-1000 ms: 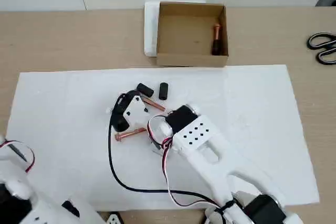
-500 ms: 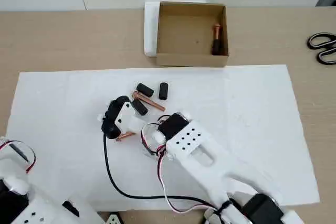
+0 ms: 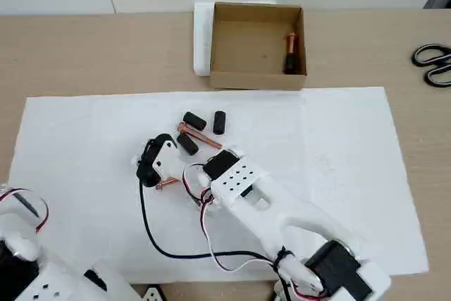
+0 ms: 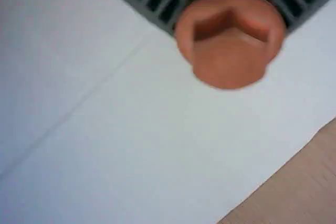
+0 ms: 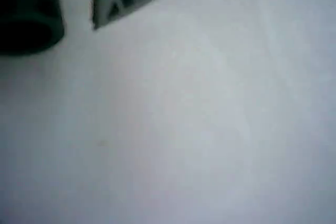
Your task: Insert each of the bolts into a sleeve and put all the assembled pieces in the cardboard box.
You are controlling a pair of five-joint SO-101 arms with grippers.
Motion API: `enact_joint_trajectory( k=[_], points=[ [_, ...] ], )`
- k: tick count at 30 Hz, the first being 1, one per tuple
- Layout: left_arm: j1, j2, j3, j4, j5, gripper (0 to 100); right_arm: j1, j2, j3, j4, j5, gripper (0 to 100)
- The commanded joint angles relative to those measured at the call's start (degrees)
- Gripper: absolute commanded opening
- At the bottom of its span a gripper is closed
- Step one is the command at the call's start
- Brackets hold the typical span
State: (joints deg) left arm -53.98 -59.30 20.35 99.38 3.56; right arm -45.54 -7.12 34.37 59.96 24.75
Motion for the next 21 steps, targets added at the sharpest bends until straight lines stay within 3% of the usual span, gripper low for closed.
enact_joint_trajectory(
  k=[1, 21],
  points=[
    [0.00, -0.70, -0.22, 0.97, -0.09, 1, -0.04, 0.66, -0.35, -0.57, 0.00, 20.8],
    [0.09, -0.62, -0.22, 0.88, -0.09, 1, 4.88, 1.19, 0.00, 1.89, 0.26, 20.8]
  ],
)
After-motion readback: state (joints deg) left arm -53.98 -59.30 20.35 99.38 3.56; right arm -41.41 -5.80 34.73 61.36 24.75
